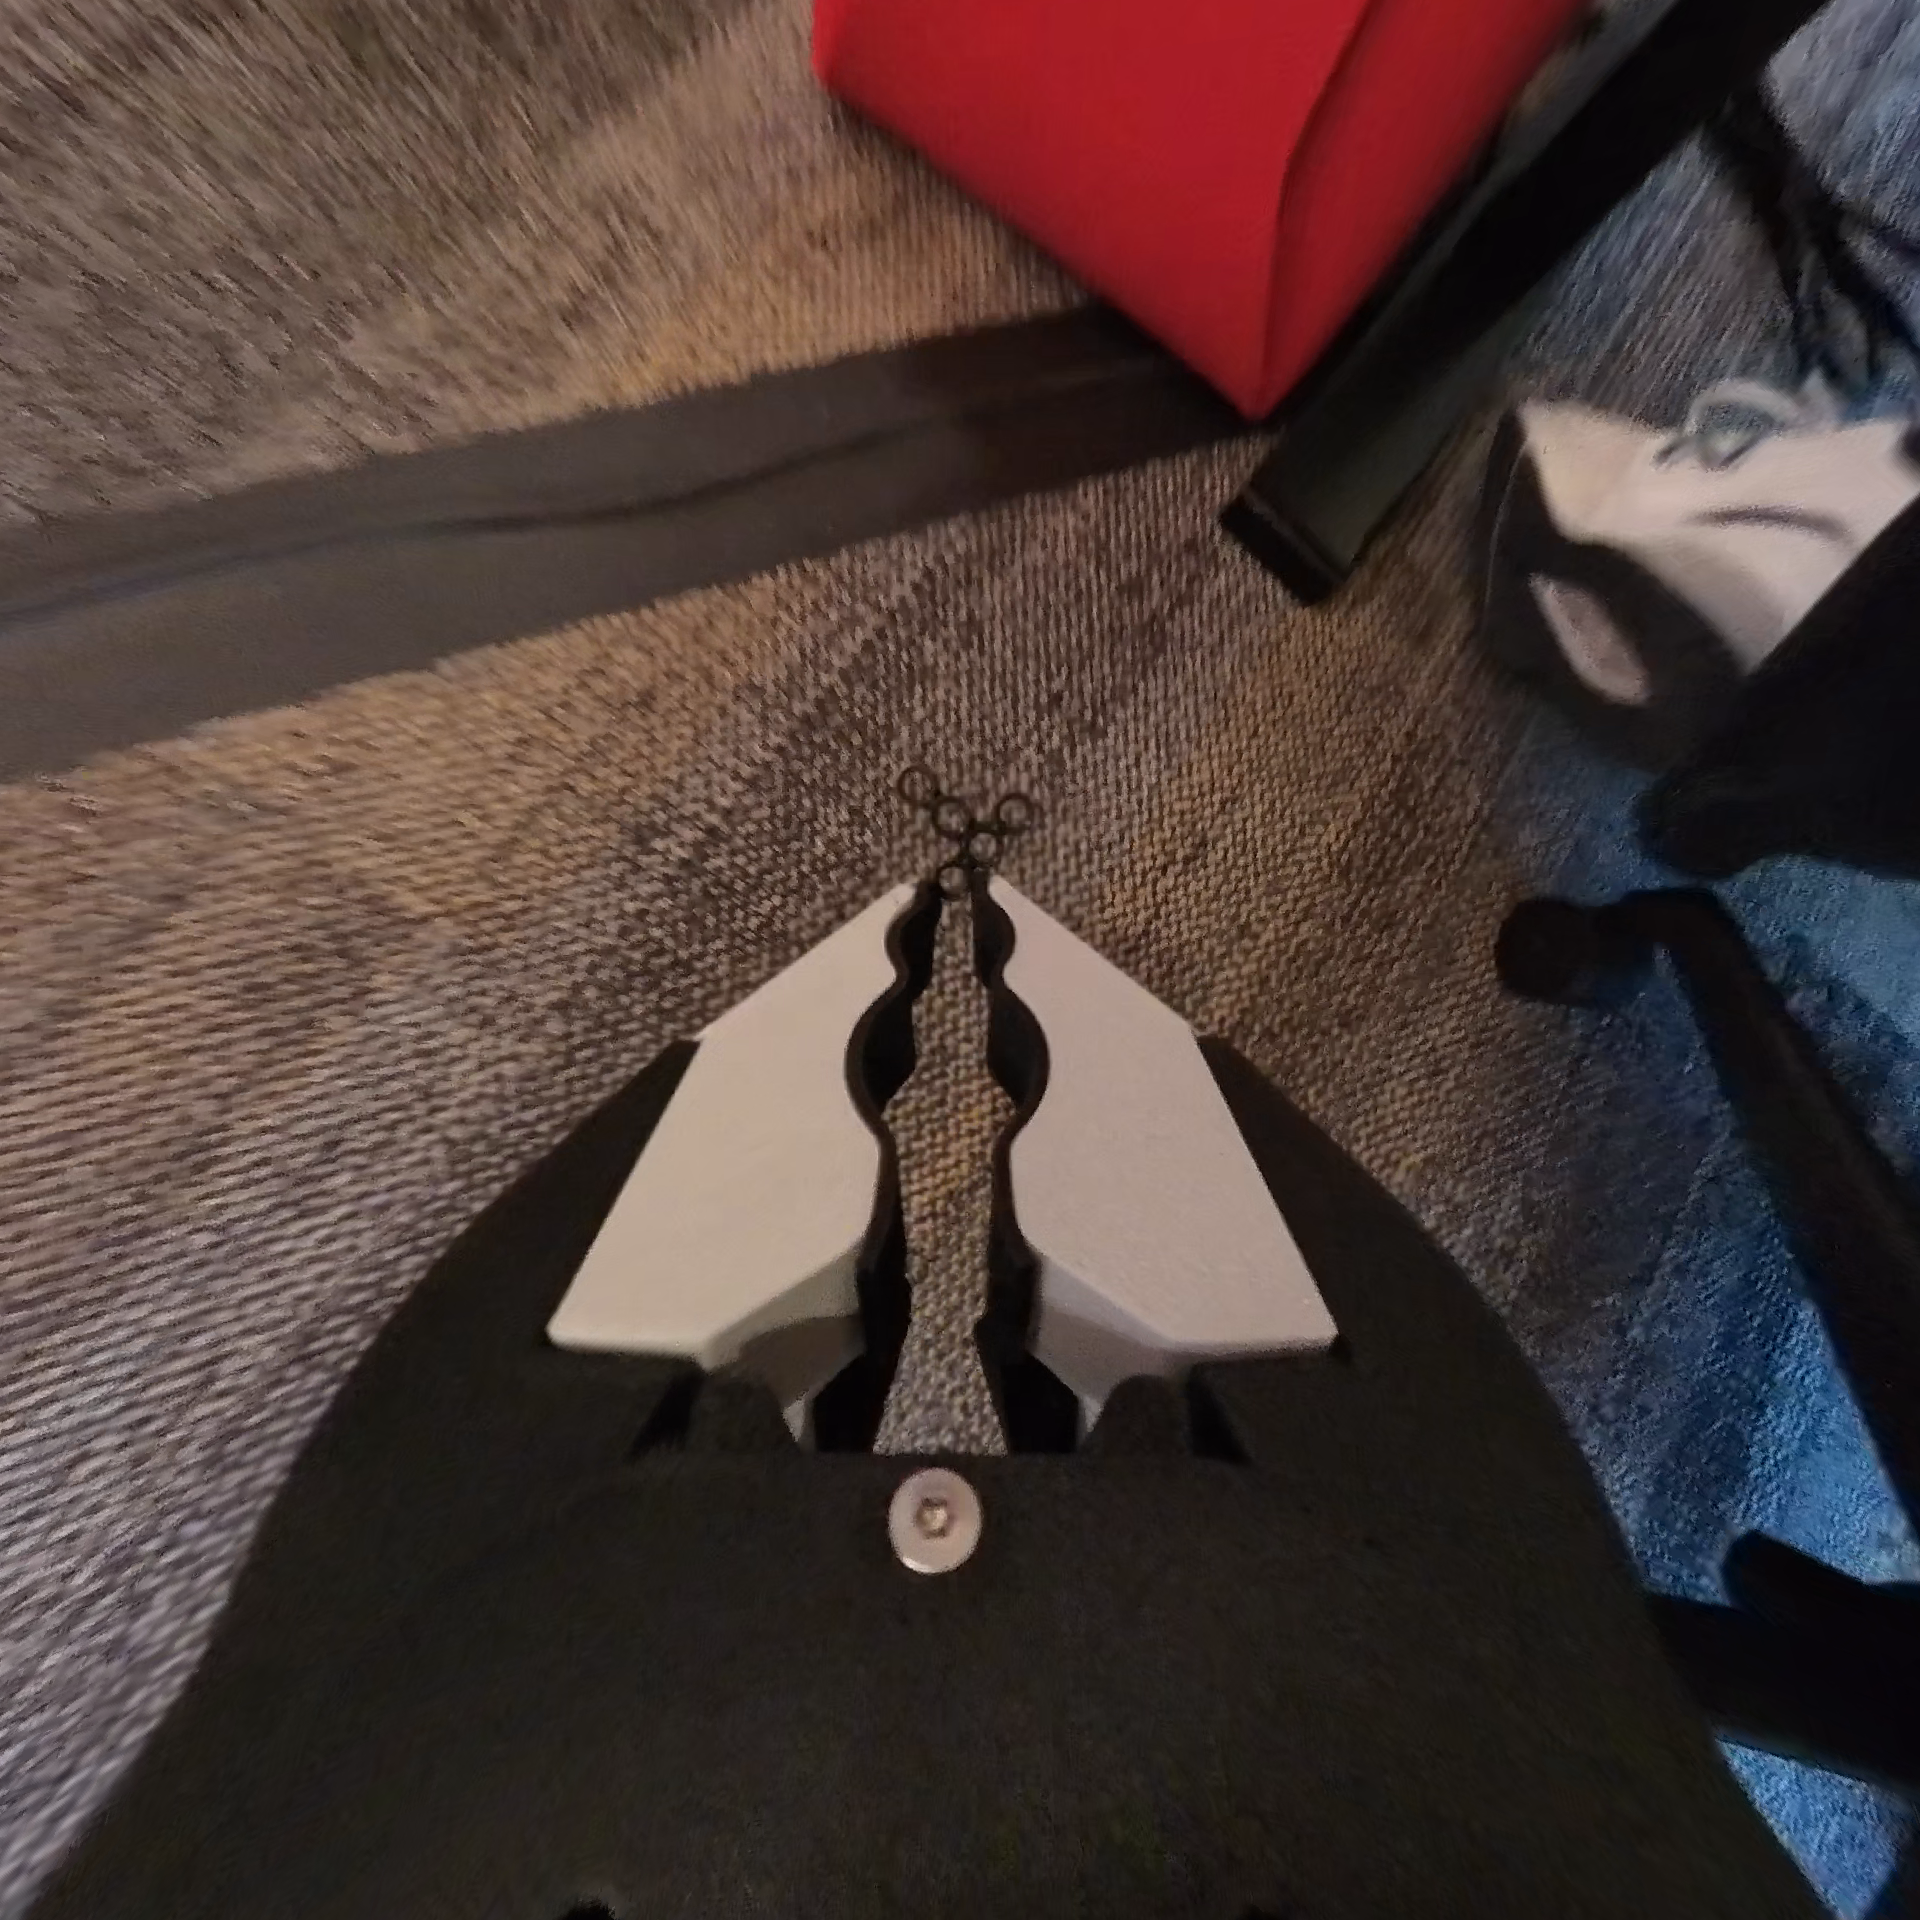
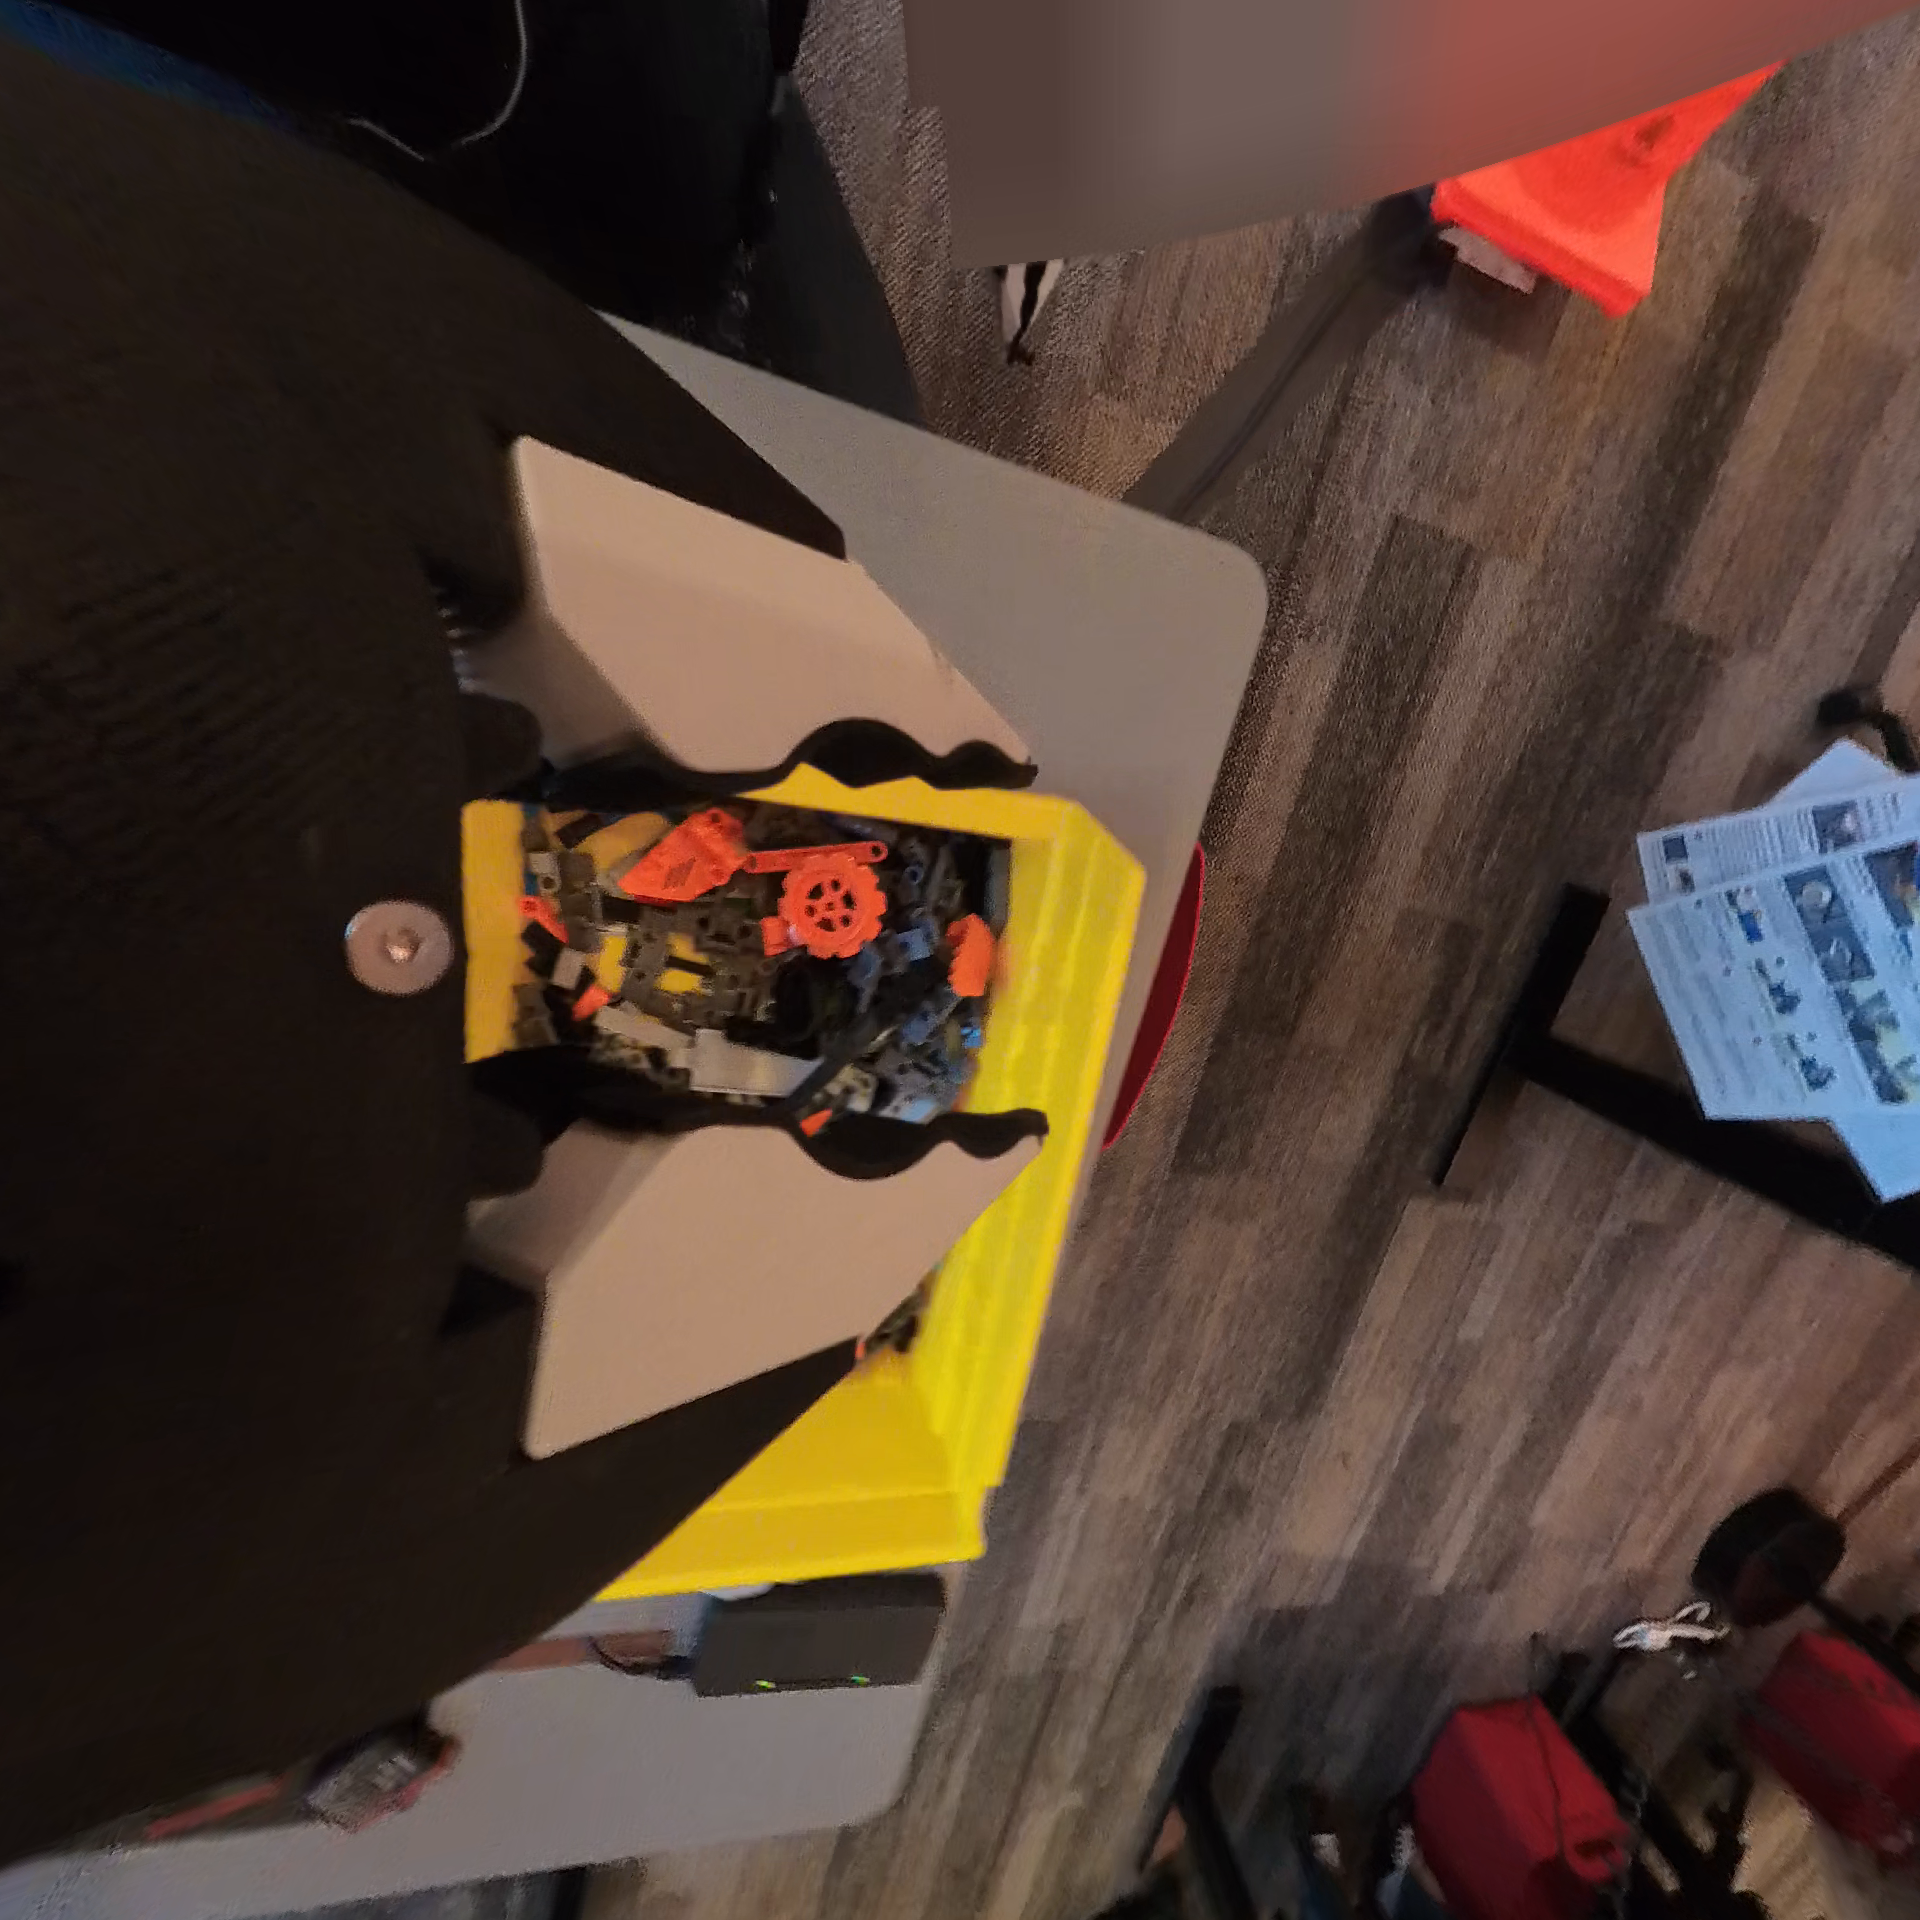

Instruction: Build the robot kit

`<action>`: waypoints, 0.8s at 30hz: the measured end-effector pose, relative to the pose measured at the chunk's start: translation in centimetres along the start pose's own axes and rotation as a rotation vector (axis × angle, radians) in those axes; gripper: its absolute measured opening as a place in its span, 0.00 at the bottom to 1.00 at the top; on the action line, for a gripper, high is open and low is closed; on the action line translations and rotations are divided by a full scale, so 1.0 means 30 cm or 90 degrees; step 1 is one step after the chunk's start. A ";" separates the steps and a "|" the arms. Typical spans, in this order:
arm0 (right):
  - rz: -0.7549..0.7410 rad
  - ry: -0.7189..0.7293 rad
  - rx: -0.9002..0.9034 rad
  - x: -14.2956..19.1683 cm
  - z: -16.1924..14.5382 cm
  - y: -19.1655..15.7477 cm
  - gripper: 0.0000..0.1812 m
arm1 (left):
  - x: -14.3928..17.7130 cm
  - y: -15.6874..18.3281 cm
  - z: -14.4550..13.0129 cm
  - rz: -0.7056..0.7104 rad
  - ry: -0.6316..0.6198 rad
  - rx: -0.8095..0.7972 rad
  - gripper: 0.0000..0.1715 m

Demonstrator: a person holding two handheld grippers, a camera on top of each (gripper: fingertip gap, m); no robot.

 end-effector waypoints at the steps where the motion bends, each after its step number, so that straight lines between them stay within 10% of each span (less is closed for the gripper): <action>1: -0.004 0.000 -0.027 0.010 -0.029 0.020 0.34 | 0.064 0.015 0.046 0.009 0.020 -0.002 0.02; 15: 0.023 0.147 -0.169 0.218 -0.013 0.067 0.29 | 1.325 0.197 0.244 0.235 0.312 -0.057 0.02; 24: -0.066 0.272 -0.149 0.098 0.359 -0.063 0.38 | 2.080 0.210 0.136 0.514 0.369 -0.112 0.02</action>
Point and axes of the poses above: each gripper's, where its closed fingertips meet, x back along the fingers, z out of its top, y = z × x across the jaws, the point moved 5 cm from there along x, back along the fingers, and after that the axes turned 15 degrees about -z, right-handed, at the moved point
